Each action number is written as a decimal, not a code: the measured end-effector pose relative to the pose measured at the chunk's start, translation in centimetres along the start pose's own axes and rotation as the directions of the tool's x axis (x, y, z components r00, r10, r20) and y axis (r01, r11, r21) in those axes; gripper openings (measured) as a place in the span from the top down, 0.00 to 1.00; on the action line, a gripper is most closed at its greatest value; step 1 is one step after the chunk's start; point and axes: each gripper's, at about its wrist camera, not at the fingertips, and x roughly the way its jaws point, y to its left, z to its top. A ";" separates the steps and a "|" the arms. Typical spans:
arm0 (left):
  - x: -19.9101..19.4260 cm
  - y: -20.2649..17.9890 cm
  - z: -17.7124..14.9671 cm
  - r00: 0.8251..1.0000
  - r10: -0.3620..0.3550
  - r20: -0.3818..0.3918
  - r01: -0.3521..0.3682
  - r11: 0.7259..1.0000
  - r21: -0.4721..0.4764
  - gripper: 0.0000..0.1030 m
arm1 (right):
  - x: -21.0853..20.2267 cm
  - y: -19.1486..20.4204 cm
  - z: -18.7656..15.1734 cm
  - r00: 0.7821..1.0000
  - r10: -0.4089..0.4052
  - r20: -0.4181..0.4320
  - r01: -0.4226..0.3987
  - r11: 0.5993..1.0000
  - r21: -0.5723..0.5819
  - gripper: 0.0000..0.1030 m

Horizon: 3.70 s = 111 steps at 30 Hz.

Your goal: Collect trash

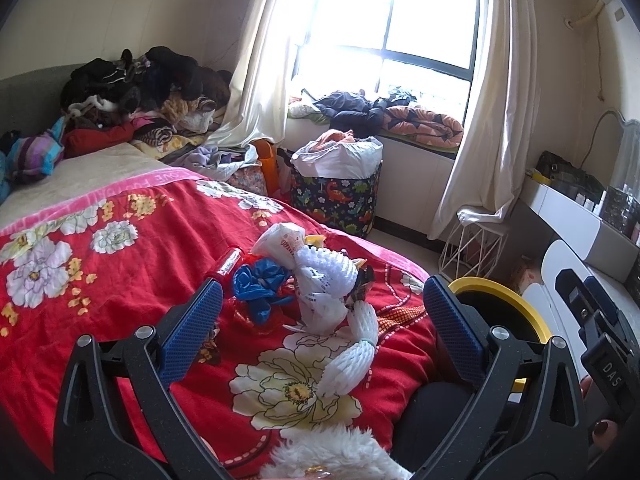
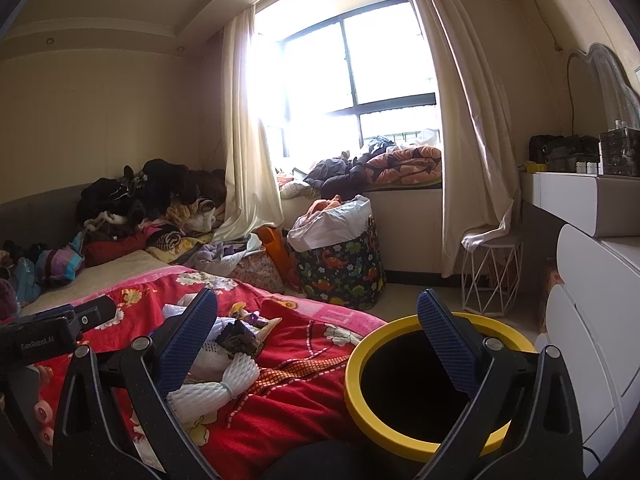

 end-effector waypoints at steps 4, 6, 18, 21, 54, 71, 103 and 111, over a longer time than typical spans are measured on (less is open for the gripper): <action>0.1 0.6 0.1 1.000 0.008 0.001 -0.008 1.000 -0.029 0.10 | 1.4 0.7 0.1 0.998 0.033 -0.053 -0.034 0.999 -0.012 0.06; 0.3 1.2 0.0 1.000 0.016 0.001 -0.016 0.999 -0.043 0.10 | 2.1 1.3 0.2 0.996 0.054 -0.076 -0.056 0.998 -0.022 0.06; 1.3 5.9 1.7 0.999 0.053 0.006 -0.052 0.989 -0.136 0.10 | 6.4 5.5 0.3 0.961 0.153 -0.231 -0.181 0.978 -0.103 0.06; 1.9 6.4 2.4 0.999 0.046 0.010 -0.044 0.989 -0.143 0.10 | 7.6 5.8 -0.1 0.952 0.145 -0.271 -0.176 0.980 -0.094 0.06; 14.1 3.7 3.0 0.945 -0.177 -0.277 0.126 0.973 -0.191 0.30 | 18.5 5.7 -6.6 0.715 0.287 -0.638 -0.293 0.951 0.099 0.36; 13.4 0.8 3.2 0.936 -0.242 -0.254 0.215 0.968 -0.131 0.82 | 16.4 2.3 -5.9 0.705 0.406 -0.581 -0.302 0.914 0.271 0.80; 11.5 -6.7 3.9 0.923 -0.324 -0.207 0.328 0.945 -0.019 0.84 | 12.9 -11.1 -0.7 0.871 0.226 -0.436 -0.077 0.940 0.333 0.80; 11.1 -9.3 3.4 0.904 -0.371 -0.213 0.381 0.925 0.006 0.84 | 12.0 -13.8 -0.5 0.891 0.160 -0.424 -0.007 0.941 0.340 0.80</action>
